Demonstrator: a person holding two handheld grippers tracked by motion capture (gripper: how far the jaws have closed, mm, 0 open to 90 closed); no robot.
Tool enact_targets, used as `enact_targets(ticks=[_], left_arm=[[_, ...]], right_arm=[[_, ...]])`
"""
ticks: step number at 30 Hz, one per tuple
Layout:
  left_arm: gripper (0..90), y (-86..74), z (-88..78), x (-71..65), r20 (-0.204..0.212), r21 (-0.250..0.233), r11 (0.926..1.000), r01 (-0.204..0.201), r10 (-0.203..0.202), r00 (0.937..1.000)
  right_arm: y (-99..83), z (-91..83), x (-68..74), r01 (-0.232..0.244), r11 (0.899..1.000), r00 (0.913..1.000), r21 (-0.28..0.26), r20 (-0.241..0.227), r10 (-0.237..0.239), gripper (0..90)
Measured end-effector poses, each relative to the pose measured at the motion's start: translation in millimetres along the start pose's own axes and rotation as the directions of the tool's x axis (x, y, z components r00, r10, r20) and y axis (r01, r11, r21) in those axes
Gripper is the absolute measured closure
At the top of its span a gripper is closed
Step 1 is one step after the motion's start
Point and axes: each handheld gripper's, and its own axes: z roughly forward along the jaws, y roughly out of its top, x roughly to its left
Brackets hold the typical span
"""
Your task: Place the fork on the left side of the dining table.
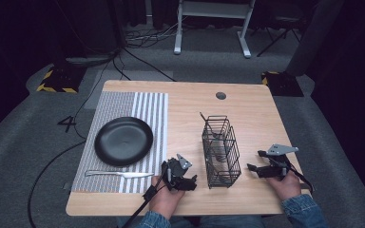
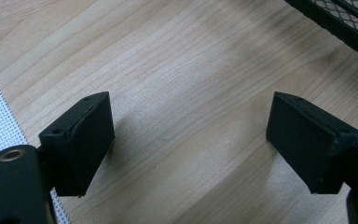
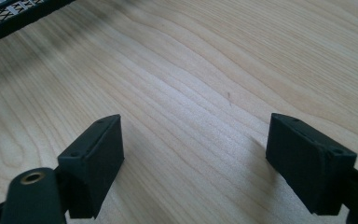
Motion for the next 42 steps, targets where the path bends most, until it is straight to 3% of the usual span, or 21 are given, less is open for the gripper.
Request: enact_targets(ticks=[8,12,13,15,19,22,26,30,31,34,42], left_arm=[[30.1,0.6,-5.2,3.3,0.002,0.010,0.9999,-0.011,0.011,0.9999],[31.7,2.1,-14.1,6.5,0.029,-0.034,0.9994,0.005,-0.004,0.9996],[31.7,4.7,-22.3,13.2,0.076,-0.060,0.9975,0.035,-0.031,0.9967],[31.6,6.0,-25.7,16.0,0.092,-0.067,0.9967,0.045,-0.039,0.9950],[30.7,18.2,-54.6,32.7,0.135,-0.134,0.9876,0.082,-0.063,0.9889],[29.9,23.8,-63.8,38.8,0.154,-0.157,0.9832,0.093,-0.069,0.9856],[28.3,42.0,-80.4,50.8,0.166,-0.182,0.9797,0.084,-0.053,0.9846],[28.0,52.5,-86.7,55.1,0.179,-0.197,0.9769,0.084,-0.049,0.9826],[28.8,61.0,-90.6,56.3,0.168,-0.207,0.9760,0.067,-0.032,0.9853],[30.0,67.9,-92.8,56.9,0.154,-0.226,0.9730,0.046,-0.011,0.9879],[32.2,91.1,-91.6,62.4,0.178,-0.268,0.9628,0.036,0.013,0.9839]], right_arm=[[0.0,-0.1,0.0,0.001,1.000,1.0000,0.001,0.001,-0.001,19.2],[0.0,-0.1,0.0,0.000,1.000,1.0000,0.001,0.001,0.000,19.2],[0.0,-0.1,0.0,0.000,1.000,1.0000,0.001,0.001,0.000,19.2],[0.0,-0.1,0.0,0.000,1.000,1.0000,0.001,0.001,0.000,19.2],[0.1,0.0,0.1,0.000,1.000,1.0000,0.001,0.002,0.000,19.3],[0.1,0.0,0.2,-0.001,1.000,1.0000,0.001,0.003,0.001,19.3],[0.2,0.2,0.2,-0.001,1.000,1.0000,0.000,0.005,0.001,19.3],[0.2,0.2,0.2,-0.001,1.000,1.0000,0.000,0.006,0.001,19.3],[0.3,0.2,0.3,-0.001,1.000,1.0000,0.000,0.006,0.001,19.3],[0.3,0.2,0.3,-0.002,1.000,1.0000,0.000,0.006,0.002,19.3],[0.3,0.3,0.8,-0.005,1.000,0.9999,0.000,0.010,0.005,19.3]])
